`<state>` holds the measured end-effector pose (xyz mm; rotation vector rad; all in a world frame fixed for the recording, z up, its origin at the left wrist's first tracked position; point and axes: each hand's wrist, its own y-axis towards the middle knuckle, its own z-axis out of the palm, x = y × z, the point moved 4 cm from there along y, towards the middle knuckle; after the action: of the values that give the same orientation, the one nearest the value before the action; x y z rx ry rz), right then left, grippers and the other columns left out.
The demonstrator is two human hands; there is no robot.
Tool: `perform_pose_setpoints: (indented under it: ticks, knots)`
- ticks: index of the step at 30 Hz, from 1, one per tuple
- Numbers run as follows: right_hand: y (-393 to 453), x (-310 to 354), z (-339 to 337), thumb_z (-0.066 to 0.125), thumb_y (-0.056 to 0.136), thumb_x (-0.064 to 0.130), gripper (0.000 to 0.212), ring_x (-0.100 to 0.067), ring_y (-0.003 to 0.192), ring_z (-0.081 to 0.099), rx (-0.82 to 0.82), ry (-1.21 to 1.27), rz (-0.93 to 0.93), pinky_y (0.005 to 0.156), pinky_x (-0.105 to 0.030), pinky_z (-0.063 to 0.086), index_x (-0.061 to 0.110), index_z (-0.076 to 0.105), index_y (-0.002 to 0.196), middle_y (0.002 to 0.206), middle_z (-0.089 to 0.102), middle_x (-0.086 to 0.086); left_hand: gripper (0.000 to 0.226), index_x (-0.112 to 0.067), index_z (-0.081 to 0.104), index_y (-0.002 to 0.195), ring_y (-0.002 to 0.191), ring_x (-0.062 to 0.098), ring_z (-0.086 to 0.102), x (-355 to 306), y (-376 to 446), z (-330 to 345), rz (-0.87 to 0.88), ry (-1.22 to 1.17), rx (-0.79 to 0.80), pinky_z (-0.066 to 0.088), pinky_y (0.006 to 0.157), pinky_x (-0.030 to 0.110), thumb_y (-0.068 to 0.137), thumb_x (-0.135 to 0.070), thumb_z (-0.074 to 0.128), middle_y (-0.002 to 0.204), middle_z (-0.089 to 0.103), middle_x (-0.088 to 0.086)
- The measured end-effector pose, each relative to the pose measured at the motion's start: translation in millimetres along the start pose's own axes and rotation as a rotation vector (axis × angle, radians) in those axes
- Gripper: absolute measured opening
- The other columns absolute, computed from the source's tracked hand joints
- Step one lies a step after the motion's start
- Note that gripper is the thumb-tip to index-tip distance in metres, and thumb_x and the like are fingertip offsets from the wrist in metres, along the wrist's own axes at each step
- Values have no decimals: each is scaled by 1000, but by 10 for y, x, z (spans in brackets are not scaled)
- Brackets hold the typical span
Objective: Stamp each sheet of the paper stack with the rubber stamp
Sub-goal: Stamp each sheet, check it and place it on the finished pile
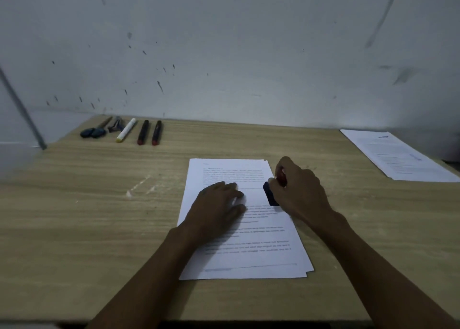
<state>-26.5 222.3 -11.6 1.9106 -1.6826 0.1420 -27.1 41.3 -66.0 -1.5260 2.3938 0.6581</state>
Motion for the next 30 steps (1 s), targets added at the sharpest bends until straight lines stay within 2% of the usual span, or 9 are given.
perform_pose_setpoints:
  ticks: [5, 9, 14, 20, 26, 30]
  knots:
    - [25, 54, 125, 54, 91, 29, 13, -15, 60, 50, 32, -79, -35, 56, -32, 38, 19, 45, 89, 69, 56, 4, 56, -20, 65, 115, 126, 22, 48, 53, -4, 54, 6, 1, -30, 37, 107, 40, 84, -56, 35, 132, 60, 0]
    - [67, 68, 209, 54, 91, 29, 15, -24, 66, 52, 45, -106, -22, 59, -33, 39, 19, 44, 90, 72, 56, -1, 44, -24, 61, 122, 138, 21, 39, 130, 5, 133, 8, -6, -32, 31, 113, 43, 89, -49, 45, 145, 50, 0]
    - [90, 91, 317, 51, 93, 32, 15, -29, 74, 57, 91, -170, -28, 66, -37, 48, 19, 43, 96, 80, 59, -5, 37, -26, 60, 123, 140, 21, 36, 180, 5, 188, 18, -1, -59, 29, 114, 42, 92, -46, 51, 146, 48, -1]
    - [85, 88, 417, 46, 94, 32, 13, -28, 72, 58, 32, -267, -21, 63, -36, 45, 22, 38, 94, 79, 58, -4, 38, -26, 60, 123, 141, 22, 35, 192, 27, 200, 24, 2, -71, 28, 114, 41, 92, -46, 50, 147, 47, 0]
    - [56, 113, 443, 42, 96, 34, 19, -30, 73, 59, -25, -336, -42, 63, -36, 44, 18, 42, 107, 82, 60, -6, 48, -25, 61, 123, 138, 23, 40, 228, 52, 219, 13, 4, -60, 31, 113, 44, 87, -52, 43, 146, 49, 1]
    - [59, 131, 468, 41, 96, 32, 18, -29, 71, 58, -18, -348, -44, 61, -35, 41, 17, 41, 106, 80, 59, -6, 46, -25, 60, 123, 139, 24, 39, 232, 28, 211, 6, 1, -61, 32, 112, 44, 88, -51, 45, 146, 49, 1]
